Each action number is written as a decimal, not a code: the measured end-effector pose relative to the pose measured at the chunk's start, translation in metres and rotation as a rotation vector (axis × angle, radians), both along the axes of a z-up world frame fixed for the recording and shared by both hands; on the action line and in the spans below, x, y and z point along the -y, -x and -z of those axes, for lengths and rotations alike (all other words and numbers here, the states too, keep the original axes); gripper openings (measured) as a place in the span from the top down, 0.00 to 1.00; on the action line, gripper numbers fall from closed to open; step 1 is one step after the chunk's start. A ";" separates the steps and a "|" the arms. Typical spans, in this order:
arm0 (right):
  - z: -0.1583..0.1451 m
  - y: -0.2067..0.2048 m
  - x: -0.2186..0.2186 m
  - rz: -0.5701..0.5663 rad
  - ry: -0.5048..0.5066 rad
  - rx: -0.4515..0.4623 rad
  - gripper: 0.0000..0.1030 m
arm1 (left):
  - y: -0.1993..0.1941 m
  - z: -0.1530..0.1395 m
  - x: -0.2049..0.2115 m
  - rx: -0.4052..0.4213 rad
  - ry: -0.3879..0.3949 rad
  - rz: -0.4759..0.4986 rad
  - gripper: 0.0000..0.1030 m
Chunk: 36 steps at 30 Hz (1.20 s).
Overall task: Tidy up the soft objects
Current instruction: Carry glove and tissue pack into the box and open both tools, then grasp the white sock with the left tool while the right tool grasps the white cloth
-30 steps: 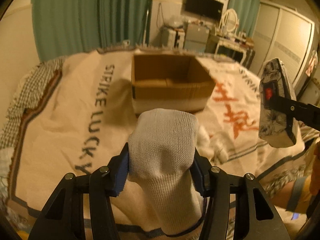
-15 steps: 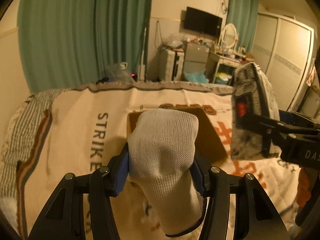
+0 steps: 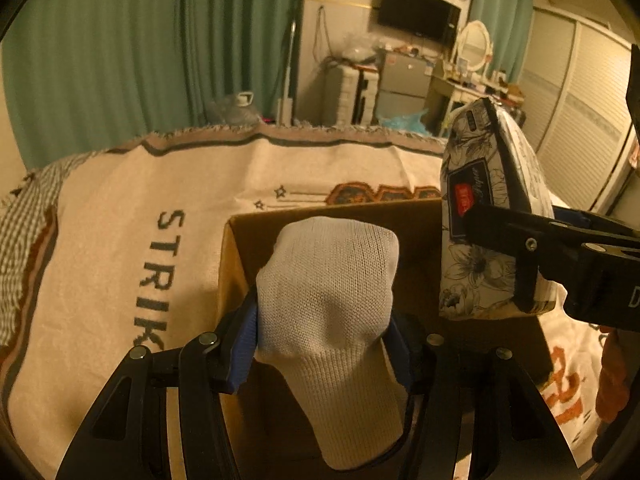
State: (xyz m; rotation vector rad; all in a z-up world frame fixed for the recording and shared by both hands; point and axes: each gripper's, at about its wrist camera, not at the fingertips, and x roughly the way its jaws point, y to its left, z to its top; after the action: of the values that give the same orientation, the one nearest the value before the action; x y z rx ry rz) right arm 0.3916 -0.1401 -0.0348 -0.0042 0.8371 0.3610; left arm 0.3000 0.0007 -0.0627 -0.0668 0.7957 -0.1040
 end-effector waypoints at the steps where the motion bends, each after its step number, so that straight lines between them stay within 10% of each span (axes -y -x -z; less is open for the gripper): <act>1: -0.001 -0.001 0.000 0.004 0.001 0.006 0.16 | 0.001 -0.001 -0.002 0.003 0.005 -0.004 0.41; 6: -0.019 0.011 0.012 0.053 -0.043 0.020 0.09 | 0.019 -0.027 -0.011 0.039 0.006 -0.047 0.18; 23: -0.205 0.204 0.039 0.056 0.042 0.253 0.01 | 0.183 -0.197 -0.024 0.292 -0.039 -0.078 0.06; 36: -0.082 0.294 0.058 0.046 0.096 0.067 0.00 | 0.244 -0.097 -0.017 0.123 -0.034 -0.126 0.06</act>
State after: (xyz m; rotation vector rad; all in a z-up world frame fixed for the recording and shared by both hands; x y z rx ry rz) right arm 0.0979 -0.1982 0.0475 -0.0854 0.7859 0.2758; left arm 0.0558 0.0174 0.0344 -0.0777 0.6681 0.0244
